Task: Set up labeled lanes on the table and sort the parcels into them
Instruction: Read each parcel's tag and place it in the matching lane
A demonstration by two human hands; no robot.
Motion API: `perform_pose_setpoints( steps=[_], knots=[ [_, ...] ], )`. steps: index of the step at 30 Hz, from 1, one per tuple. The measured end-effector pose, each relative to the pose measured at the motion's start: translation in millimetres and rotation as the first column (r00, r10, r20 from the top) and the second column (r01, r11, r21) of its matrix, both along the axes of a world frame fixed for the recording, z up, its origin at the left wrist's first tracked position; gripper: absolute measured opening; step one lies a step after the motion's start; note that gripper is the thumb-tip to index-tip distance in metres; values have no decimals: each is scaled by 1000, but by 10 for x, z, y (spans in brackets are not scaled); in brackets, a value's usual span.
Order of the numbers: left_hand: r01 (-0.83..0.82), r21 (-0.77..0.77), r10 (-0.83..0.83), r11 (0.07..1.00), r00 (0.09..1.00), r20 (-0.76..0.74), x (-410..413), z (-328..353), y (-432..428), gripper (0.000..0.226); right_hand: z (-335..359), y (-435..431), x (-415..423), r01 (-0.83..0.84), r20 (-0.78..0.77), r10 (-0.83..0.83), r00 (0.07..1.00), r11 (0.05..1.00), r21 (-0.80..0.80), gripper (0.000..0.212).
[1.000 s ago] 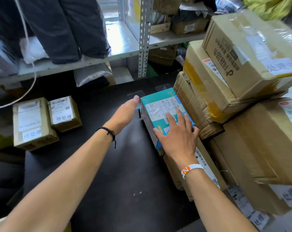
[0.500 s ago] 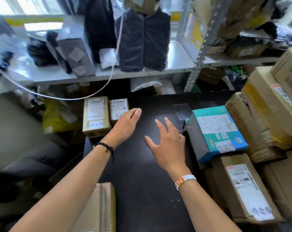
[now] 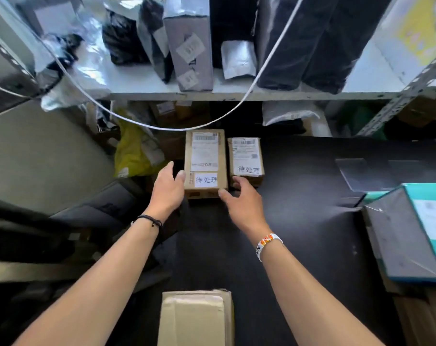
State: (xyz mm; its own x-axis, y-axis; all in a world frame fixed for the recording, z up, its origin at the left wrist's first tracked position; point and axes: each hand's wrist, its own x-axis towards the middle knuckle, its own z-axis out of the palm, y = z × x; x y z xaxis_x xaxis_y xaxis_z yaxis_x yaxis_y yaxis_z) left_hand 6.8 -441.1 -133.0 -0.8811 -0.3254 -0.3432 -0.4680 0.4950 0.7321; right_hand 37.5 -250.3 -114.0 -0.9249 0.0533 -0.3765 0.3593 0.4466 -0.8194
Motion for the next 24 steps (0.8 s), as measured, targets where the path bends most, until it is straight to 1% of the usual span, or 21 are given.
perform_pose_setpoints(
  steps=[3, 5, 8, 11, 14, 16, 18, 19, 20, 21, 24],
  knots=[
    [-39, 159, 32, 987, 998, 47, -150, -93, -13, 65, -162, -100, -166, 51, 52, -49, 997, 998, -33, 53],
    [-37, 276, 22, 960, 998, 59, -212, -202, -1, 61, -279, -161, -250, 87, 89, -82, 993, 995, -57, 47],
    [-4, 374, 5, 928, 1000, -1, -159, -373, 44, 53, -402, -213, -290, 116, 102, -108, 989, 991, -72, 47],
    [-18, 451, 43, 892, 998, -46, -77, -370, 70, 48, -463, -228, -253, 154, 99, -145, 984, 984, -93, 48],
    [-30, 487, 75, 873, 995, -73, 24, -278, 101, 38, -479, -225, -154, 134, 85, -123, 989, 982, -135, 55],
    [-49, 498, 94, 866, 993, -66, 101, -245, 116, 32, -448, -204, -74, 110, 72, -99, 992, 980, -165, 61],
    [-91, 501, 133, 861, 990, -49, 194, -196, 119, 33, -401, -160, 15, 89, 74, -76, 994, 977, -195, 66],
    [-117, 503, 157, 856, 987, -37, 241, -169, 119, 39, -372, -127, 64, 81, 78, -66, 995, 974, -209, 66],
    [-155, 507, 191, 848, 982, -19, 295, -147, 119, 45, -335, -89, 115, 73, 83, -56, 995, 973, -220, 64],
    [-187, 512, 219, 839, 976, -3, 351, -115, 125, 46, -301, -50, 162, 66, 86, -47, 995, 972, -226, 61],
    [-220, 496, 242, 840, 970, 19, 521, -3, 174, 37, -141, 90, 293, 63, 94, -40, 995, 966, -251, 47]
  ],
)
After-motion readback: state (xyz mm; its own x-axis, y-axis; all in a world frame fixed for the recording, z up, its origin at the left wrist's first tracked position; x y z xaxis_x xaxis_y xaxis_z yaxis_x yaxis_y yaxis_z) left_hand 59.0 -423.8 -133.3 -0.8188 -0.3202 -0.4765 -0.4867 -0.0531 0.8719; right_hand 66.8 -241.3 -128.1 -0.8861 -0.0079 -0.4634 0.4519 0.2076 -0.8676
